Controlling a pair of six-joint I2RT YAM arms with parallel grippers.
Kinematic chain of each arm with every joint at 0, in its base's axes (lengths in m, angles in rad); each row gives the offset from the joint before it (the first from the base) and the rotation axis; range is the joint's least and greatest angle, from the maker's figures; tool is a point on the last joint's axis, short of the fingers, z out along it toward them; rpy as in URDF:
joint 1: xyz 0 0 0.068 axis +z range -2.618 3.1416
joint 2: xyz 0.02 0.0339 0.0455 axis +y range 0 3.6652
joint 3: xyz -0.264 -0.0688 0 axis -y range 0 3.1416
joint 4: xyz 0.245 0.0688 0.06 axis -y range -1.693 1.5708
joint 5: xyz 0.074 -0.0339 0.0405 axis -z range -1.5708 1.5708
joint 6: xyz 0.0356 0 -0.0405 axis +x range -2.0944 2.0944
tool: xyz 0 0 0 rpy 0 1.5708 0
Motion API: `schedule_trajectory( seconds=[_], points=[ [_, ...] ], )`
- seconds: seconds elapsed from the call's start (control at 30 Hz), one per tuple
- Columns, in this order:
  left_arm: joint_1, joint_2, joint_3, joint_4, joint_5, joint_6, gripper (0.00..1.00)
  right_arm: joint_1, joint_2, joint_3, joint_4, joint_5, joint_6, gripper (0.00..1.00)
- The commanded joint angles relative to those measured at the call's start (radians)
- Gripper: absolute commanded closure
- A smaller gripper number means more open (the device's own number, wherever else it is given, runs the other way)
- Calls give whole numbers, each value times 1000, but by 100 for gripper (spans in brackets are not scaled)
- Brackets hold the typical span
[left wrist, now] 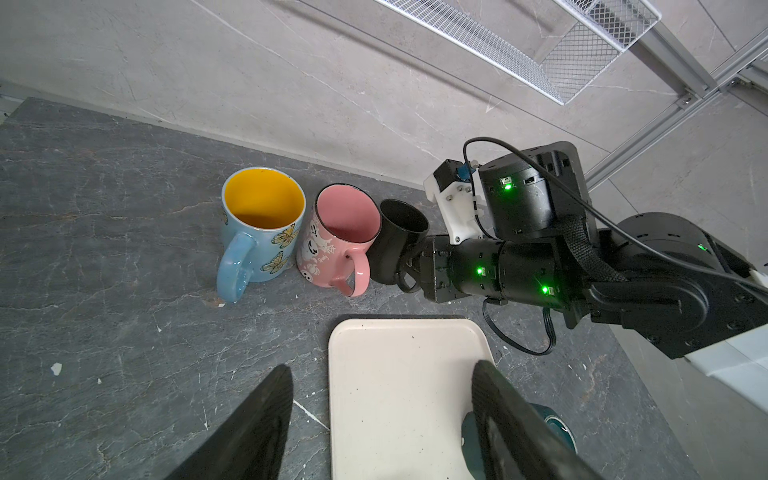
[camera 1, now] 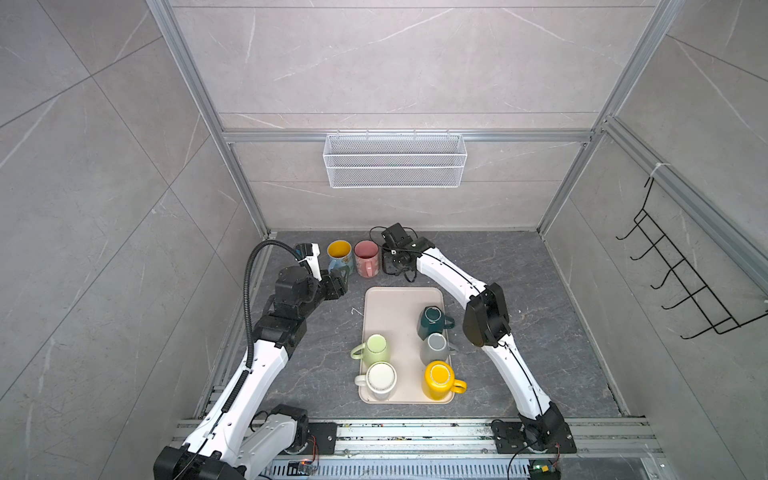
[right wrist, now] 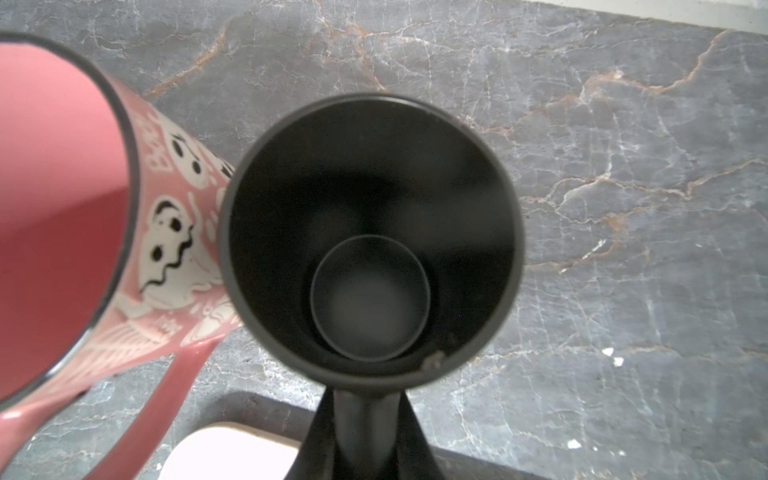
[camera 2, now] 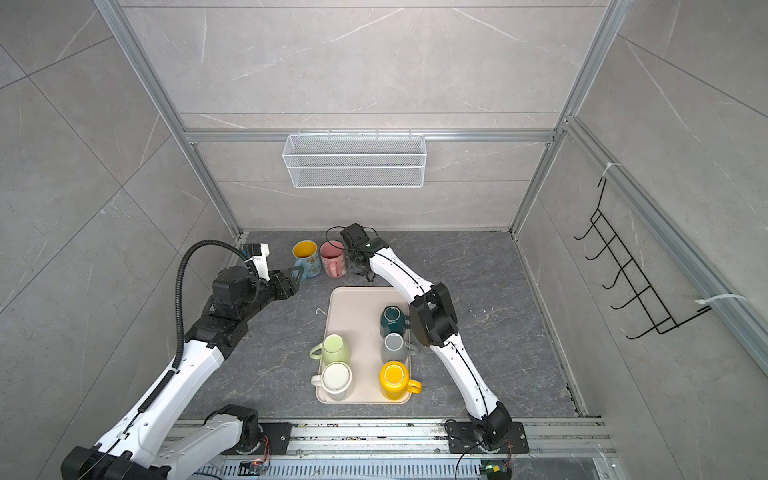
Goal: Turn the mug right side up
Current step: 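Set the black mug down beside the pink mug with the right gripper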
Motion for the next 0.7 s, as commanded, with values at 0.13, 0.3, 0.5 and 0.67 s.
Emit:
schedule_trajectory(
  seconds=[0.13,0.3,0.5,0.67],
  points=[
    [6,-25,-18,20,-10,0,30,6,-32,-35,38,28,27,98],
    [8,-37,-17,11,-8,4,30,9,-39,-49,39,32,32,93],
    [8,-49,-23,8,-10,3,30,15,-55,-80,43,38,35,88],
    [8,-52,-25,4,-3,-2,30,30,-75,-115,56,65,26,85]
  ],
)
